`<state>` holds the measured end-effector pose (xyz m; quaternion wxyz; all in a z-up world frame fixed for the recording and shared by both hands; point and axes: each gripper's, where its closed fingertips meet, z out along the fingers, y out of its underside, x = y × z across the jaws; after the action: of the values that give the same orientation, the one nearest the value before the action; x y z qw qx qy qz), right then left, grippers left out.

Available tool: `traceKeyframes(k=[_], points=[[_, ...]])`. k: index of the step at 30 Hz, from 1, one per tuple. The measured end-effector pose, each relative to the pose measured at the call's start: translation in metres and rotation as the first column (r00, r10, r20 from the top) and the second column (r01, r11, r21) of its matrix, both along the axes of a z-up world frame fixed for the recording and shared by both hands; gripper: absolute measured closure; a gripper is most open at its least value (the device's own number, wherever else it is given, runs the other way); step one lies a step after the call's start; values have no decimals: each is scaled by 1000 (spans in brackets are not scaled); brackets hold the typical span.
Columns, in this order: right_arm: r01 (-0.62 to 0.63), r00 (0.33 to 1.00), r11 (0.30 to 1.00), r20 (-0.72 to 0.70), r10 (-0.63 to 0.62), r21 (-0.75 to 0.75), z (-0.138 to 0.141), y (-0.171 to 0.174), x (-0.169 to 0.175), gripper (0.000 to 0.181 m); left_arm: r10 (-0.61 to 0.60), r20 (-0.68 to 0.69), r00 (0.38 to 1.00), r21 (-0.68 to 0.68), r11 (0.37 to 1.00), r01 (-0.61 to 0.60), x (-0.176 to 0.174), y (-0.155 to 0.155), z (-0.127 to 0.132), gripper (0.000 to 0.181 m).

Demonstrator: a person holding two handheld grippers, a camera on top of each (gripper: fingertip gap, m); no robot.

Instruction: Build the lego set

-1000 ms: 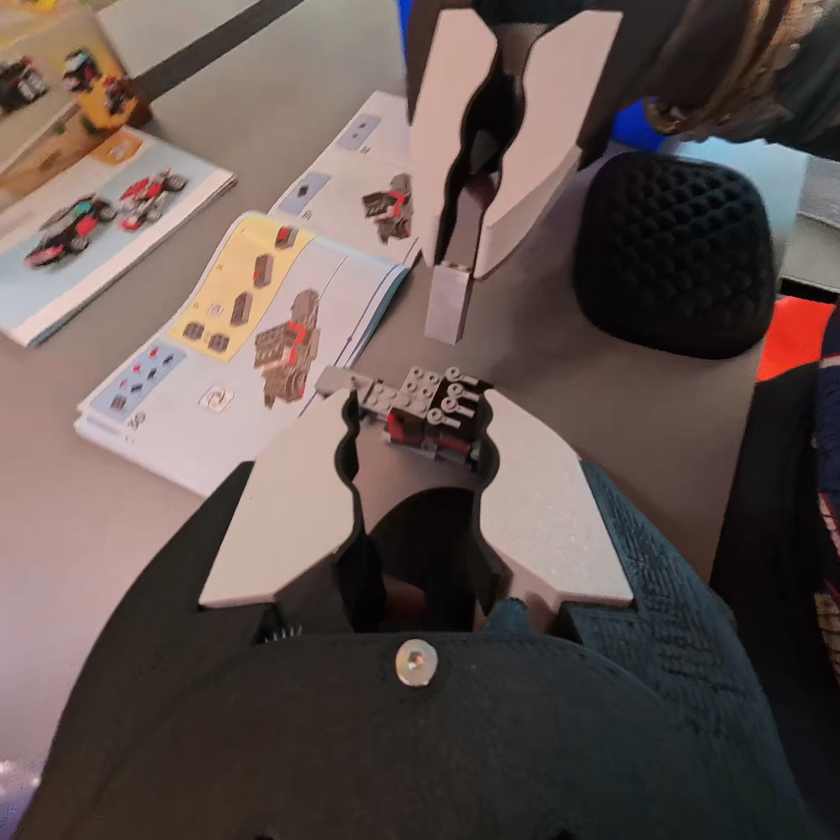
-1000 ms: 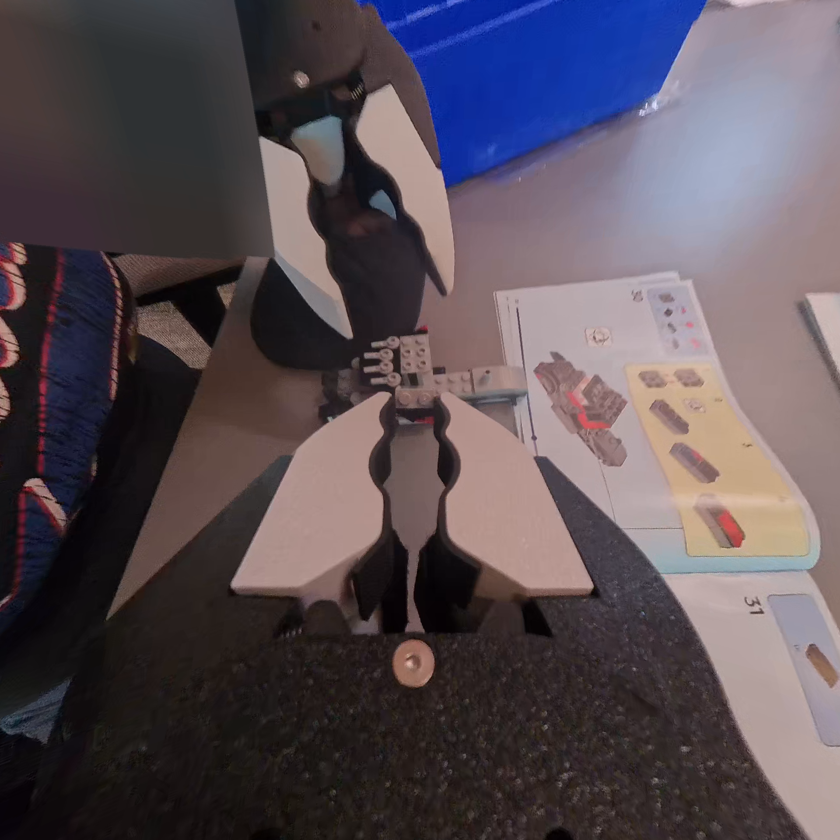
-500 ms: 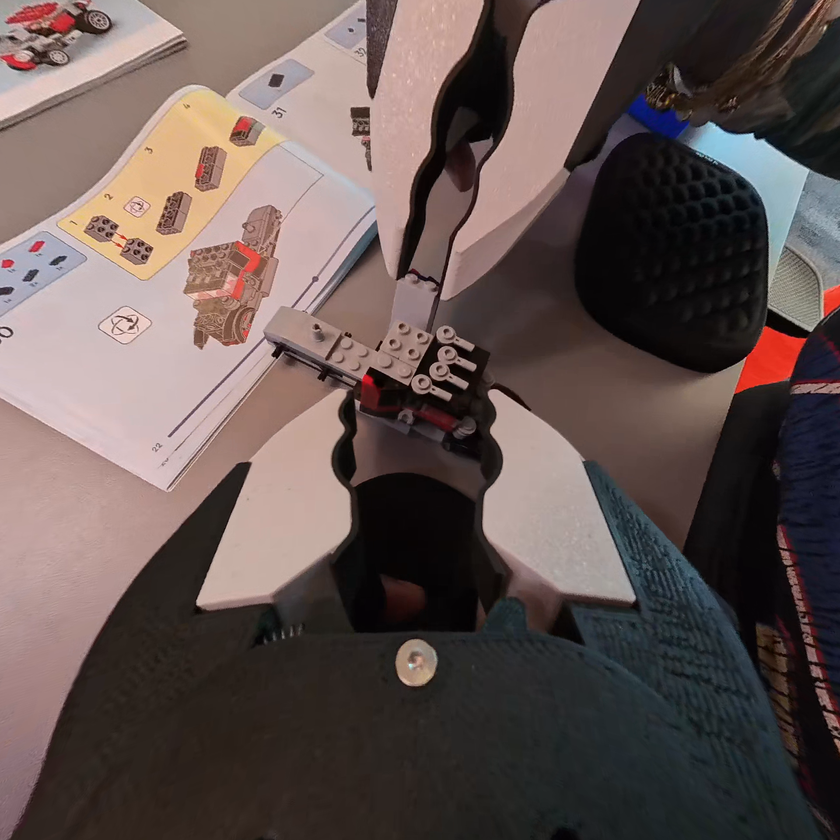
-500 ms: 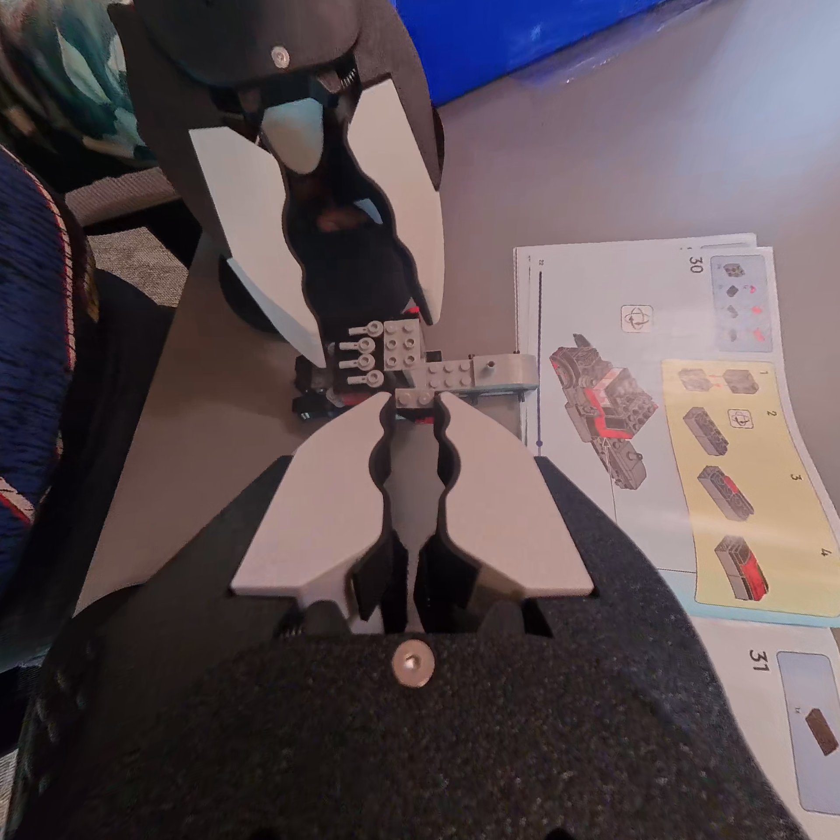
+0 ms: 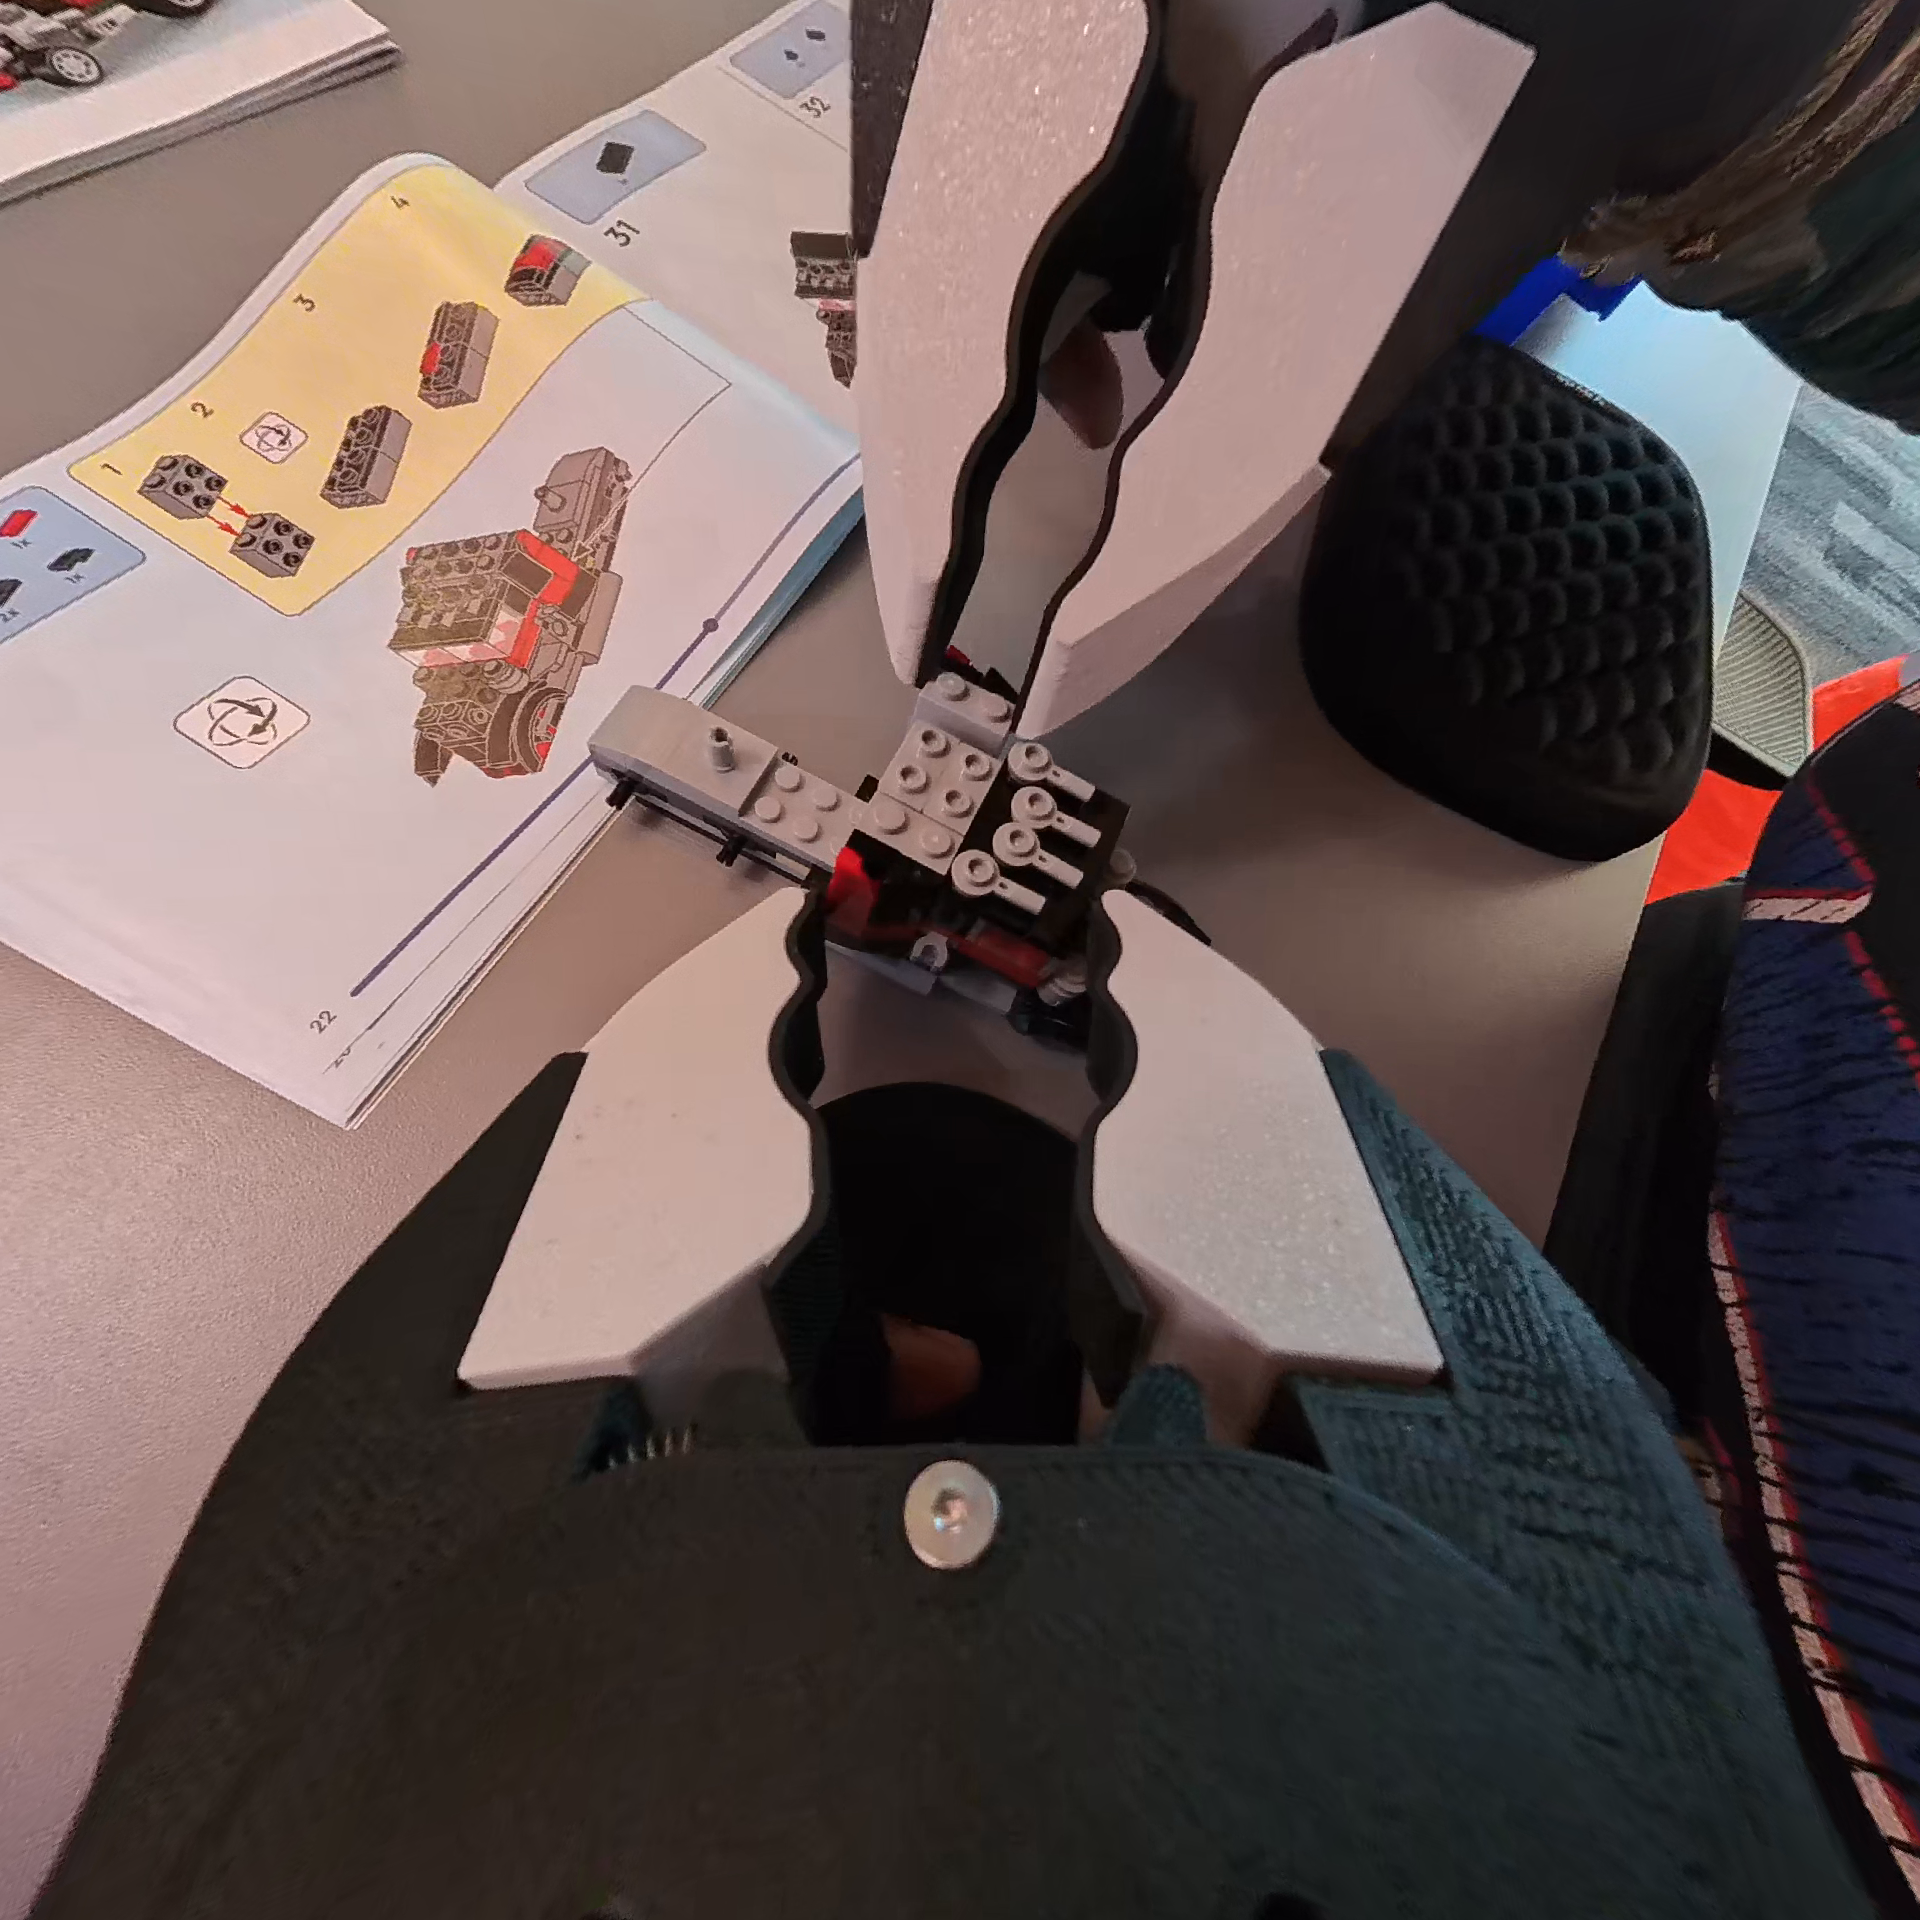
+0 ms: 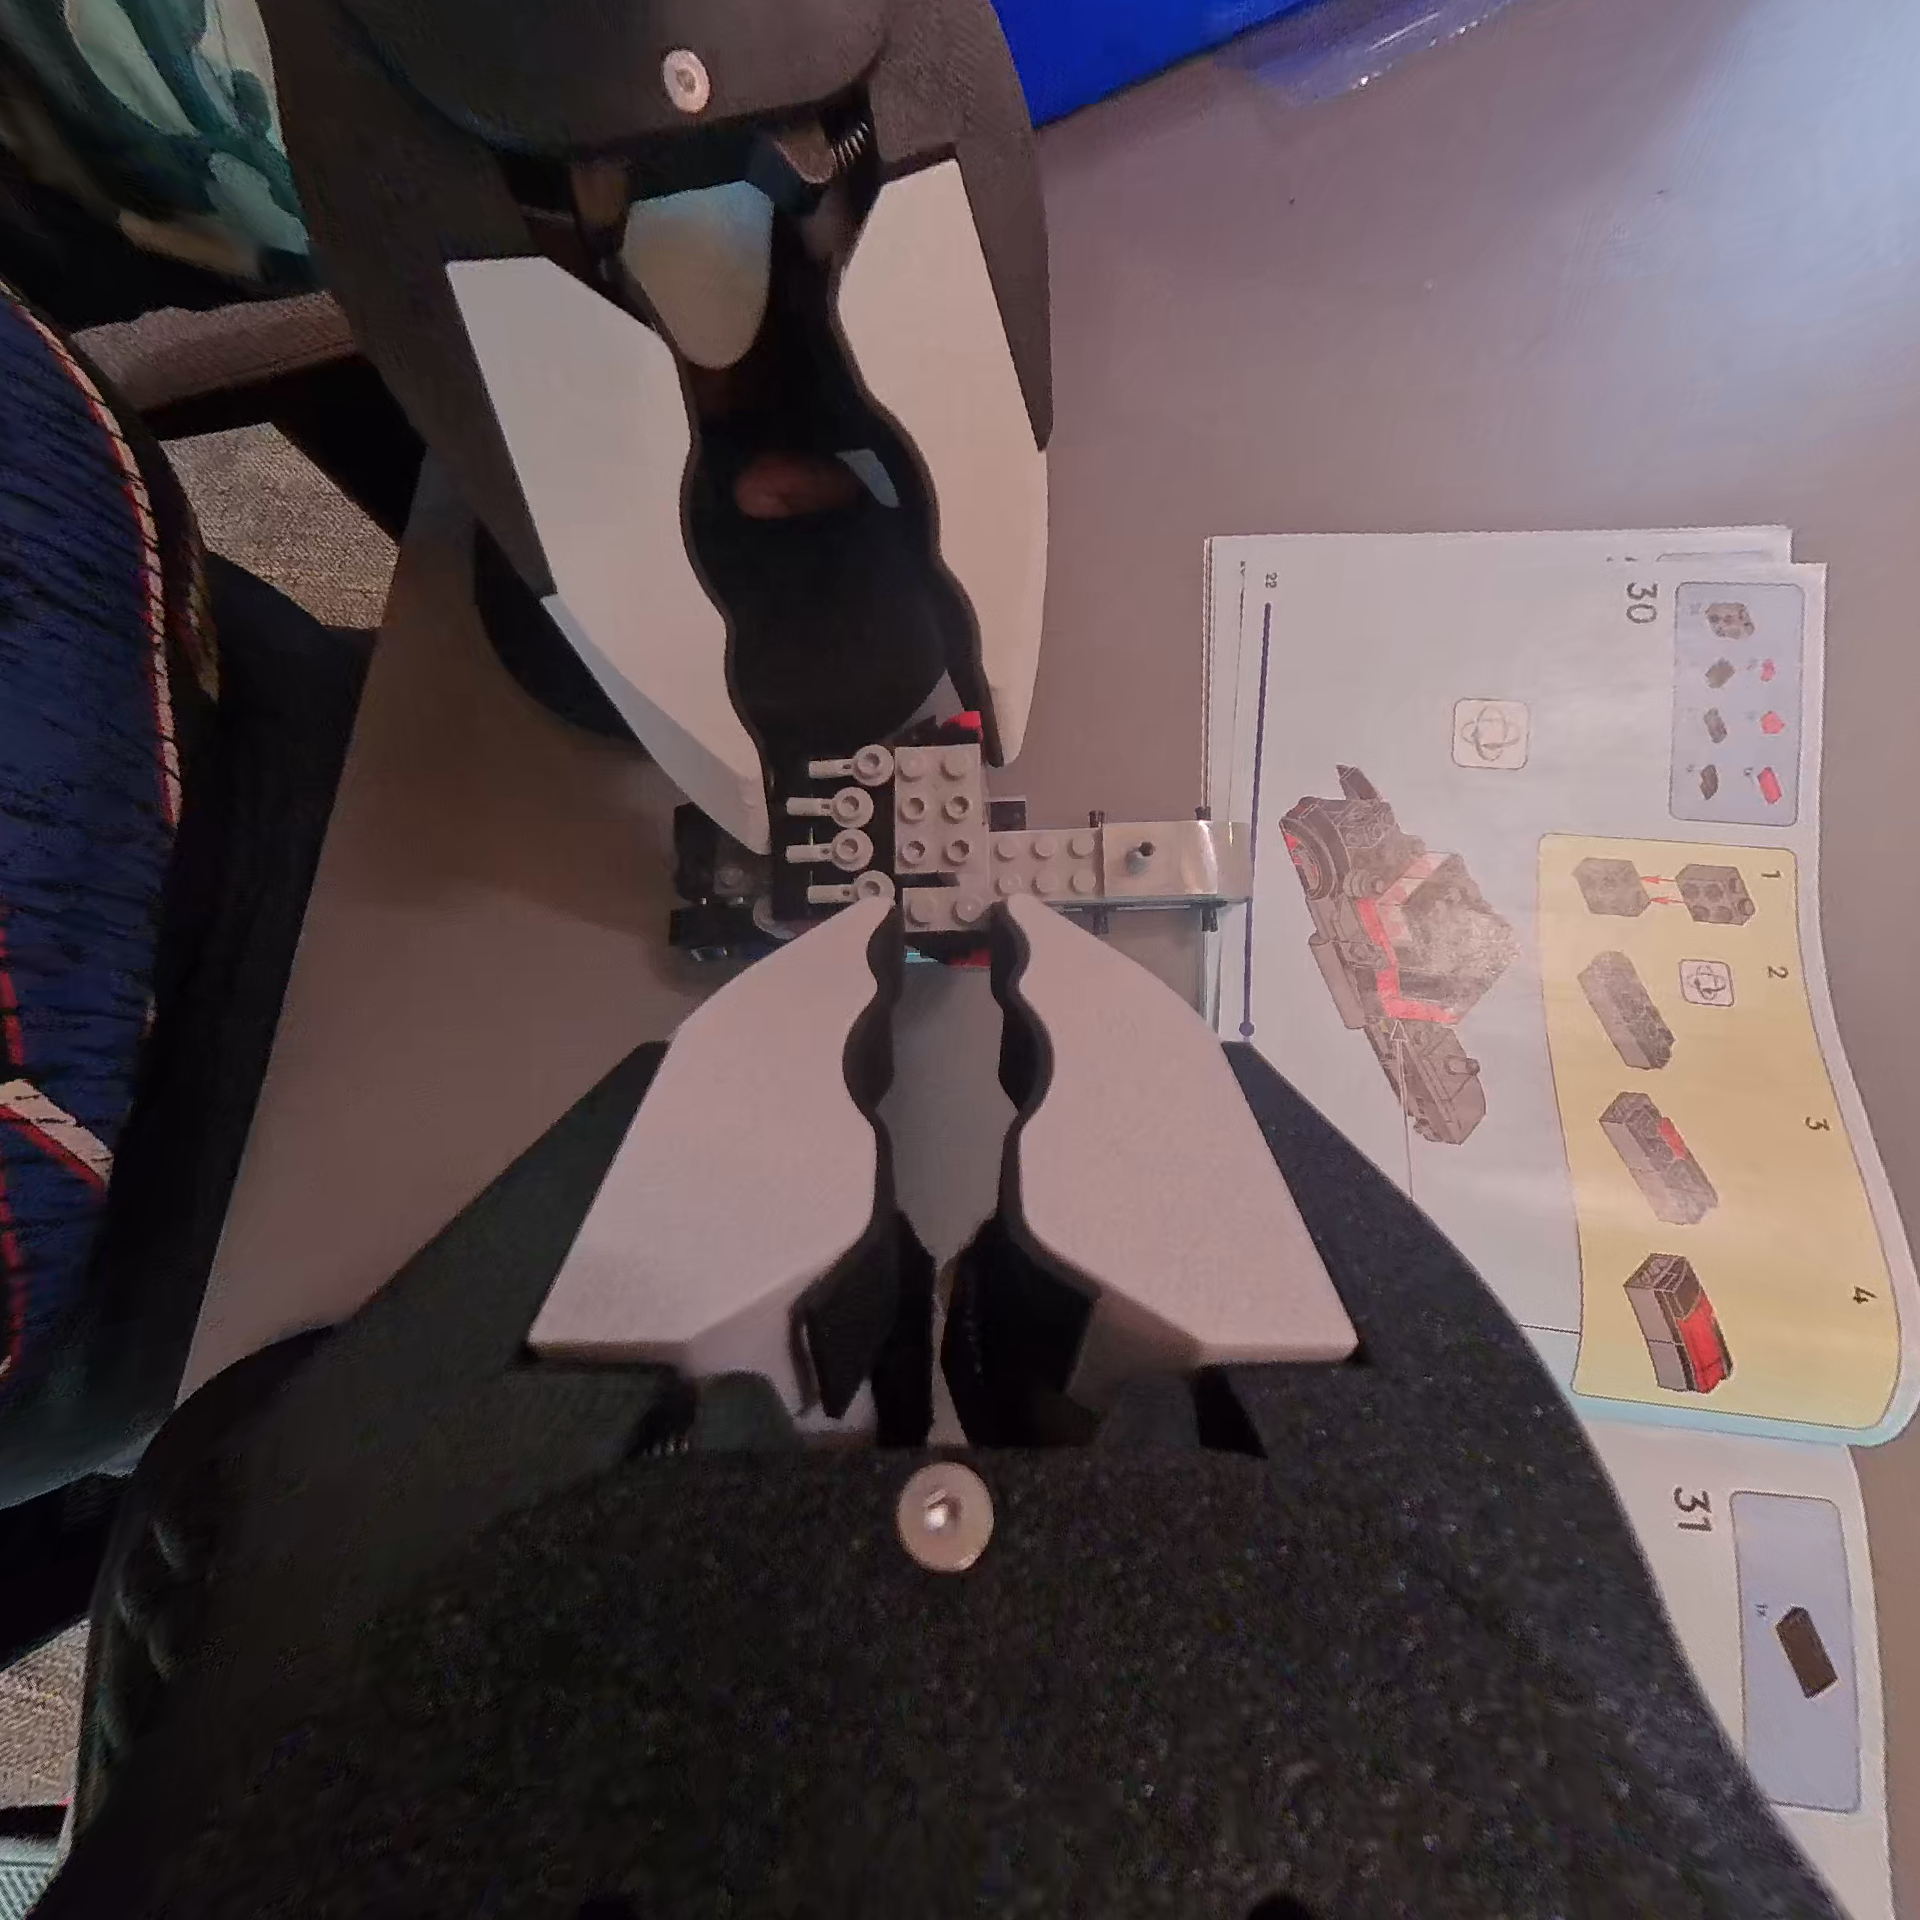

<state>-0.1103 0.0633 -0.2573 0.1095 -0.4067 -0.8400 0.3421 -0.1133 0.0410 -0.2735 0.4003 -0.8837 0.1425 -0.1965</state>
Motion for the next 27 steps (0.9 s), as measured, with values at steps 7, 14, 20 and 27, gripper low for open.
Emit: traceKeyframes(k=[7,14,20,27], points=[[14,999,999,33,-15,30,-1,0,0,165,-2,10,1000,1,1000,2,0,0,0,133],[-22,993,999,117,18,34,-1,-1,-1,165,-8,10,1000,3,1000,8,0,0,0,133],[-63,981,998,182,68,-30,-1,-3,-3,165,-10,21,1000,-7,1000,10,0,0,0,132],[-49,976,984,202,83,-170,0,-4,-3,165,-11,38,999,-20,1000,12,0,0,-1,132]])
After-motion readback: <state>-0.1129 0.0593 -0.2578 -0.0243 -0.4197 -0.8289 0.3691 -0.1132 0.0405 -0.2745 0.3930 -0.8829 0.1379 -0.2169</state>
